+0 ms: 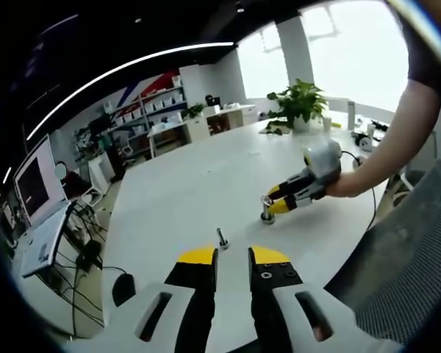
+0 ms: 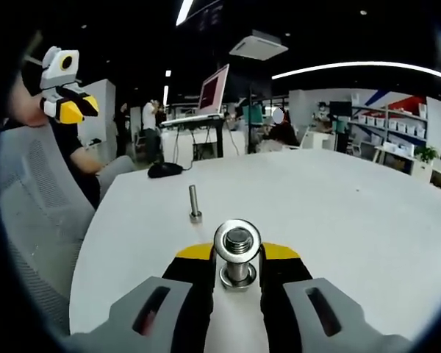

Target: Place the washer onto the threaded stud by aligning its center hole with the stud, sliding it down to the base, and recovering from edge contact or off-axis alignment until the washer reaches the visible bottom stop.

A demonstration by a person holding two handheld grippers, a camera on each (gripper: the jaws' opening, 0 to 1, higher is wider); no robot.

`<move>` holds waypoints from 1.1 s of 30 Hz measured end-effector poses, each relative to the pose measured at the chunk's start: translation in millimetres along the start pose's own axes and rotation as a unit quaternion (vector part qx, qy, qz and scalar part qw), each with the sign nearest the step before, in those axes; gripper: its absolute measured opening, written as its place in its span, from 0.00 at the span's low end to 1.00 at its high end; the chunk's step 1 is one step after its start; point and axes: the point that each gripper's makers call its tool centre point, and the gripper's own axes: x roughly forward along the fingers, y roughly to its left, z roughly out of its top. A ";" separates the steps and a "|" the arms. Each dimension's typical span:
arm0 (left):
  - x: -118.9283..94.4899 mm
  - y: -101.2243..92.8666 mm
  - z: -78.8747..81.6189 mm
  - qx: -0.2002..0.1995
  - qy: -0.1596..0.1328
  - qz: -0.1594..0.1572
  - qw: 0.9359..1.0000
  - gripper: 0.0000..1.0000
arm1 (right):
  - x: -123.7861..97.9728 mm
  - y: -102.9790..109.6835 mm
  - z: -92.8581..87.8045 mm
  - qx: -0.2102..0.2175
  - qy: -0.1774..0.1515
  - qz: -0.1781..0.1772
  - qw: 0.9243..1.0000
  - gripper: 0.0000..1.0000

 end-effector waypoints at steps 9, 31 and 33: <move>0.5 -0.3 -1.3 -0.001 0.002 -0.001 1.000 0.15 | -2.2 0.2 -1.2 0.006 -0.004 0.001 1.000 0.25; 1.7 -1.6 -2.4 0.001 0.006 -0.004 1.000 0.15 | 0.7 -0.7 4.6 -0.001 -0.017 -0.001 1.000 0.25; 1.6 -1.2 -2.4 0.001 0.006 -0.004 1.000 0.15 | 0.1 -0.4 4.9 -0.002 -0.016 -0.001 1.000 0.25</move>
